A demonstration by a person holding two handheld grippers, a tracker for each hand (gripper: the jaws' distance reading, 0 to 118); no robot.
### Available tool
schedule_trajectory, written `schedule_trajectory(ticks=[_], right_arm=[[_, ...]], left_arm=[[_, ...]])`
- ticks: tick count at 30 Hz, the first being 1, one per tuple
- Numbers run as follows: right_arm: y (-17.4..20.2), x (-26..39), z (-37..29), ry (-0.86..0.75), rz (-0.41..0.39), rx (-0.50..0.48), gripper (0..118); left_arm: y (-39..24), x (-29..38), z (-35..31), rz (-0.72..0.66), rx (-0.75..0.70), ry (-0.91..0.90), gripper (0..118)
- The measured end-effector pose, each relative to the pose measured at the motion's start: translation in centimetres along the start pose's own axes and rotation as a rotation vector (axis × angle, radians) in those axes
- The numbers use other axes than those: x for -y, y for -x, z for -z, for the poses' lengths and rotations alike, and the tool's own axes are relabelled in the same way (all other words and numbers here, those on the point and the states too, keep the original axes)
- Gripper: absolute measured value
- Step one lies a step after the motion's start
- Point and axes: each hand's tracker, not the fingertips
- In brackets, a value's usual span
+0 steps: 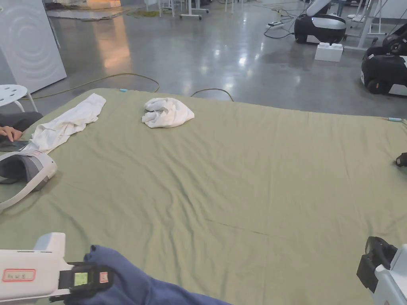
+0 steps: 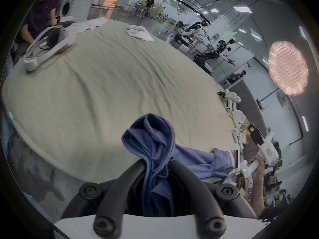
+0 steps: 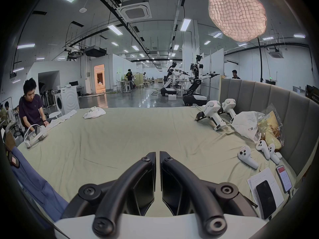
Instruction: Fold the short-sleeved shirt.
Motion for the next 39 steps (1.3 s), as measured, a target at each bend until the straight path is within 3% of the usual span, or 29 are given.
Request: schedule_trajectory(ticks=[6, 12, 16, 22, 24, 26, 29, 35, 37, 38, 39], right_arm=[[-0.6, 0.6, -0.3, 0.015, 0.002, 0.001, 3], [-1.5, 1.2, -0.7, 0.032, 0.011, 0.015, 3], [-2.1, 1.4, -0.9, 0.041, 0.015, 0.028, 3], [-2.8, 1.9, -1.1, 0.054, 0.019, 0.047, 3], [-2.8, 2.0, -1.1, 0.059, 0.022, 0.048, 3], [-2.8, 2.1, -1.1, 0.063, 0.024, 0.049, 3], [-2.9, 2.2, -1.1, 0.067, 0.020, 0.050, 3], [-3.0, 2.2, -1.3, 0.072, 0.026, 0.051, 3], [-3.0, 2.2, -1.3, 0.072, 0.027, 0.050, 3], [-3.0, 2.3, -1.3, 0.071, 0.027, 0.050, 3], [-3.0, 2.3, -1.3, 0.071, 0.026, 0.049, 3]], left_arm=[[-5.3, 1.7, 4.1, 0.003, 0.126, 0.094, 5], [-8.5, 4.3, 11.2, 0.053, 0.071, 0.200, 5], [-9.8, 6.5, 16.1, 0.102, -0.054, 0.266, 5], [-11.0, 8.3, 19.4, 0.121, -0.119, 0.291, 8], [-11.3, 8.7, 19.6, 0.135, -0.126, 0.295, 22], [-11.4, 8.6, 19.6, 0.141, -0.127, 0.291, 51], [-12.1, 8.3, 18.1, 0.143, -0.069, 0.251, 69], [-12.3, 6.1, 14.1, 0.132, 0.040, 0.158, 64], [-12.1, 5.9, 14.0, 0.148, 0.022, 0.146, 42], [-11.9, 6.0, 14.3, 0.168, -0.010, 0.148, 23], [-11.8, 6.2, 14.8, 0.175, -0.037, 0.160, 16]])
